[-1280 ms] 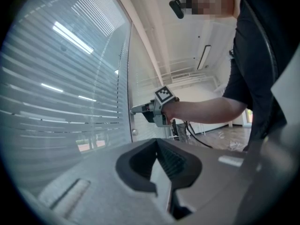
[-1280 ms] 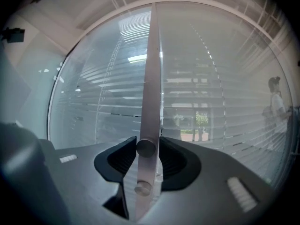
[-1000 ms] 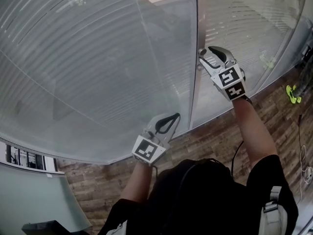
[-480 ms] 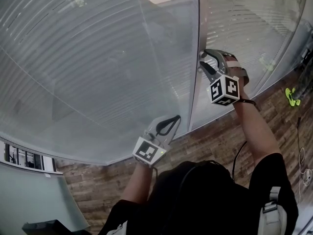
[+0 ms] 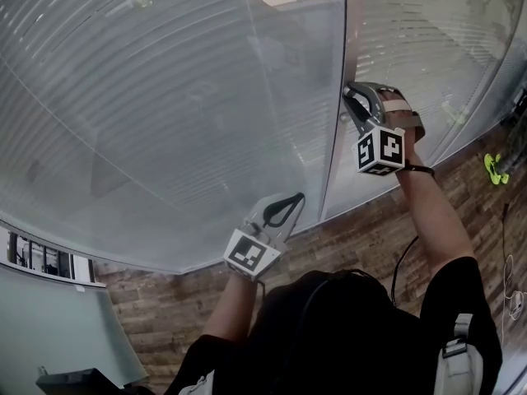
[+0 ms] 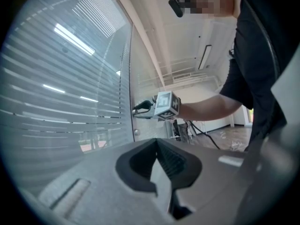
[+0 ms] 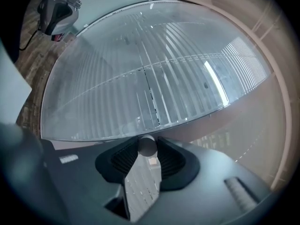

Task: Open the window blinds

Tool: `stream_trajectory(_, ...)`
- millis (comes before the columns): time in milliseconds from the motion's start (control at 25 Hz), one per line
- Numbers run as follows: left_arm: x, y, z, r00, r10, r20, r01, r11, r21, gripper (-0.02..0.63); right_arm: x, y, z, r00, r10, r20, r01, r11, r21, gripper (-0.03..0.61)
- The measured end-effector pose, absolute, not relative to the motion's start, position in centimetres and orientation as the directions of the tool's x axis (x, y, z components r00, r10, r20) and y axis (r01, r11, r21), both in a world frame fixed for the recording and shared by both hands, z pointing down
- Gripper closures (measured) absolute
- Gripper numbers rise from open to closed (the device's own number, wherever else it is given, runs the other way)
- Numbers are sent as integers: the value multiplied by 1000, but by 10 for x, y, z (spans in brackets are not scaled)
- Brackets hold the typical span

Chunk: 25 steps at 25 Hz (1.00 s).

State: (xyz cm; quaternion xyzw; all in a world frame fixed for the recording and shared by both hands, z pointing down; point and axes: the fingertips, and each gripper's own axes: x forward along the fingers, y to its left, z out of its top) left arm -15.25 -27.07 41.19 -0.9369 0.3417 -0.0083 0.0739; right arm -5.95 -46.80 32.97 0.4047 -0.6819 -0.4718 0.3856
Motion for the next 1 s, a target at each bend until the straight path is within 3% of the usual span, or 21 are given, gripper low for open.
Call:
stream_trajectory(400, -154, -270, 414, 766, -643, -29, -639, -755, -144, 609, -60, -467, 330, -371, -919, 135, -212, 226, 951, 449)
stream_trajectory(1000, -150, -269, 413, 769, -639, -12, -635, -762, -123, 609, -58, -467, 325, -376, -919, 120, -435, 289, 853, 451)
